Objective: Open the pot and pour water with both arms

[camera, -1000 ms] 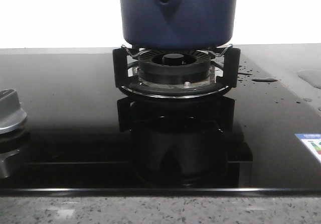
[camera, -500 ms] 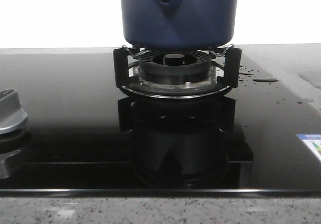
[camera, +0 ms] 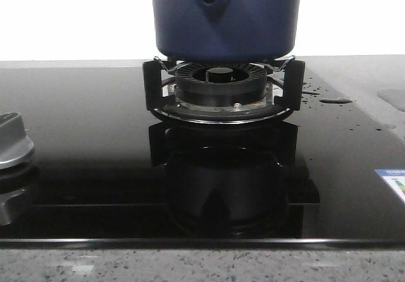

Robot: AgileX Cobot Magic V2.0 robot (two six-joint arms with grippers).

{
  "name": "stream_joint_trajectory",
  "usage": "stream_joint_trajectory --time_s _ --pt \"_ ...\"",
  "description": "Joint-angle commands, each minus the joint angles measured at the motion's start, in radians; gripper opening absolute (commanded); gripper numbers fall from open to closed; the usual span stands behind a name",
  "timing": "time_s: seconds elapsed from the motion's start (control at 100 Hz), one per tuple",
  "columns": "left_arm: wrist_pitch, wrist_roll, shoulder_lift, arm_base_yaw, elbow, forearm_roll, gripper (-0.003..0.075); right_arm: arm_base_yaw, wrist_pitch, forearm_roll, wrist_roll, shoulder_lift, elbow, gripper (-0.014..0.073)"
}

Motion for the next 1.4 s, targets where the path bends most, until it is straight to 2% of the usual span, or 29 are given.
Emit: stream_joint_trajectory --time_s 0.0,0.28,0.47,0.52,0.56,0.59,0.61,0.64,0.74,0.79,0.83,1.09,1.19,1.39 --pt "-0.008 -0.008 0.002 0.0 -0.026 -0.049 -0.002 0.003 -0.026 -0.007 -0.005 0.008 -0.025 -0.0071" --pt "-0.018 -0.001 0.001 0.0 -0.026 -0.038 -0.002 0.003 -0.026 -0.007 -0.005 0.008 -0.025 -0.0071" --pt "-0.194 0.066 -0.021 0.0 -0.026 -0.026 -0.002 0.003 -0.026 -0.007 -0.005 0.008 -0.025 -0.0071" --pt "-0.237 0.063 -0.039 0.0 -0.026 0.062 -0.002 0.003 -0.026 -0.007 -0.005 0.008 -0.025 -0.0071" --pt "-0.254 0.008 -0.057 0.002 -0.026 0.172 -0.002 0.003 -0.026 -0.007 -0.005 0.008 -0.025 -0.0071" --pt "-0.278 -0.066 -0.078 0.002 -0.026 0.308 -0.002 0.003 -0.026 -0.007 -0.005 0.008 -0.025 -0.0071" --pt "-0.292 -0.141 -0.091 0.002 -0.026 0.371 -0.002 0.003 -0.026 -0.007 -0.005 0.008 -0.025 -0.0071" --pt "-0.307 -0.265 -0.106 0.002 -0.026 0.549 -0.002 0.003 -0.026 -0.007 -0.005 0.008 -0.025 -0.0071" --pt "-0.35 -0.776 -0.154 0.002 -0.019 1.03 -0.002 0.003 -0.026 -0.007 -0.005 0.008 -0.025 -0.0071" --pt "-0.371 -0.947 -0.179 0.002 0.001 1.194 -0.002 0.003 -0.026 -0.007 -0.005 0.008 -0.025 -0.0071" --pt "-0.385 -1.021 -0.203 0.002 0.019 1.277 -0.002 0.003 -0.026 -0.007 -0.005 0.008 -0.025 -0.0071" --pt "-0.479 -1.196 -0.374 0.006 0.251 1.337 -0.002 0.003 -0.026 -0.007 -0.005 0.008 -0.025 -0.0071" --pt "-0.479 -1.268 -0.443 0.006 0.325 1.371 -0.002 0.003 -0.026 -0.007 -0.005 0.008 -0.025 -0.0071" --pt "-0.449 -1.323 -0.539 0.006 0.422 1.371 -0.002 0.003 -0.026 -0.007 -0.005 0.008 -0.025 -0.0071"
